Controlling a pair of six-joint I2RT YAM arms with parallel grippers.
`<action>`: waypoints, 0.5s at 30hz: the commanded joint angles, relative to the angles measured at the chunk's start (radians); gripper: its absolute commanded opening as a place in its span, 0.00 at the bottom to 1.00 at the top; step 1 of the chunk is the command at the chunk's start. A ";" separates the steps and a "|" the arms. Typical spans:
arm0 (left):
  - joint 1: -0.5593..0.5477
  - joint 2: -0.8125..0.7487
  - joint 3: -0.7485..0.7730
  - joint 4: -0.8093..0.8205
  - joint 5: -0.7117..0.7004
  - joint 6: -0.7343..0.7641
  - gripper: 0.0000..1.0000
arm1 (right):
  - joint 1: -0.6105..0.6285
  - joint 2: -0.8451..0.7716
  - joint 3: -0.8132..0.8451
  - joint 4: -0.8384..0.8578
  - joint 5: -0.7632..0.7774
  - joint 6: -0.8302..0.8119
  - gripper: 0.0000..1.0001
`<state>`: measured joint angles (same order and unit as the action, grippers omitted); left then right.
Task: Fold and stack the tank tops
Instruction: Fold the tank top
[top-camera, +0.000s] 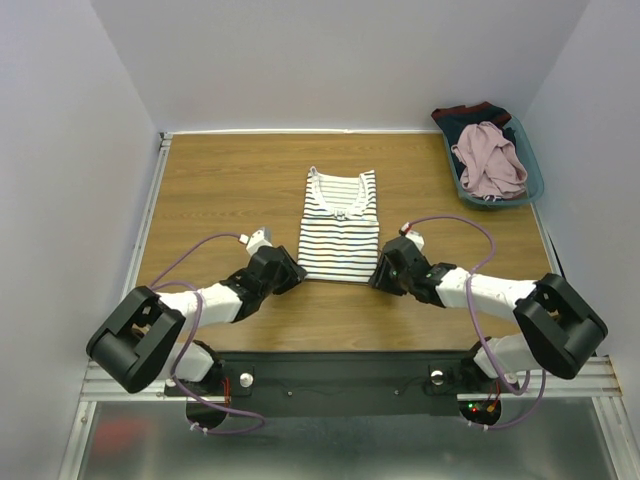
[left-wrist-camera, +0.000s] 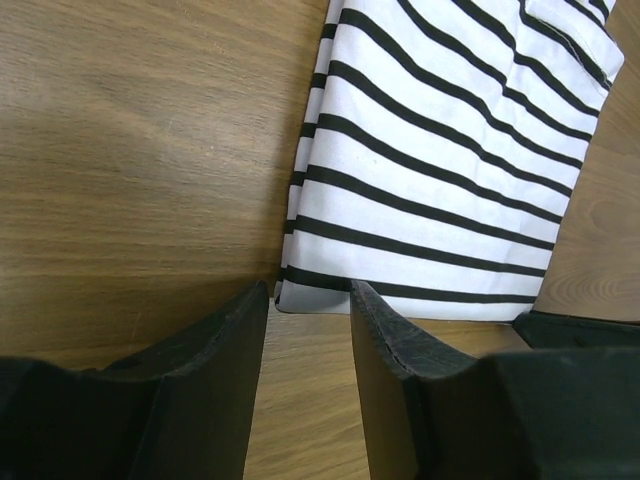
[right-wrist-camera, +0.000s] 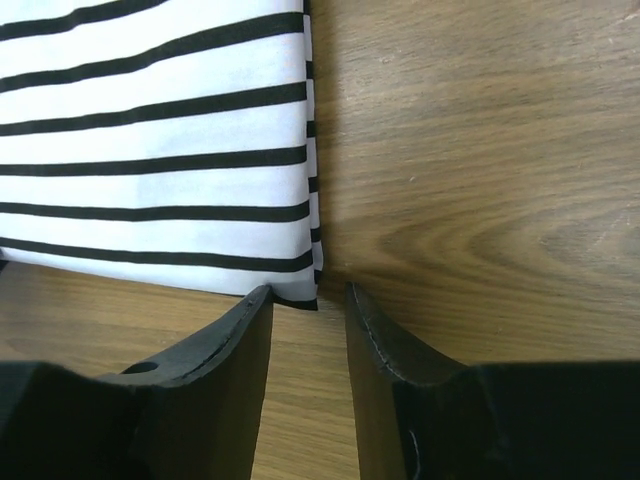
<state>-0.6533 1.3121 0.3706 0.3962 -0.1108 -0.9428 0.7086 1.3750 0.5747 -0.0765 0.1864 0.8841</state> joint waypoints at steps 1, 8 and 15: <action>-0.003 0.015 0.019 -0.005 -0.024 0.024 0.46 | 0.008 0.033 0.010 0.044 0.025 0.007 0.40; -0.003 0.035 0.027 0.000 -0.030 0.044 0.30 | 0.009 0.065 0.028 0.055 0.064 -0.008 0.28; -0.009 0.023 0.048 0.016 0.006 0.084 0.00 | 0.008 0.072 0.051 0.052 0.065 -0.050 0.00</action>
<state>-0.6544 1.3567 0.3885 0.4042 -0.1143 -0.8997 0.7086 1.4353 0.5964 -0.0284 0.2207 0.8734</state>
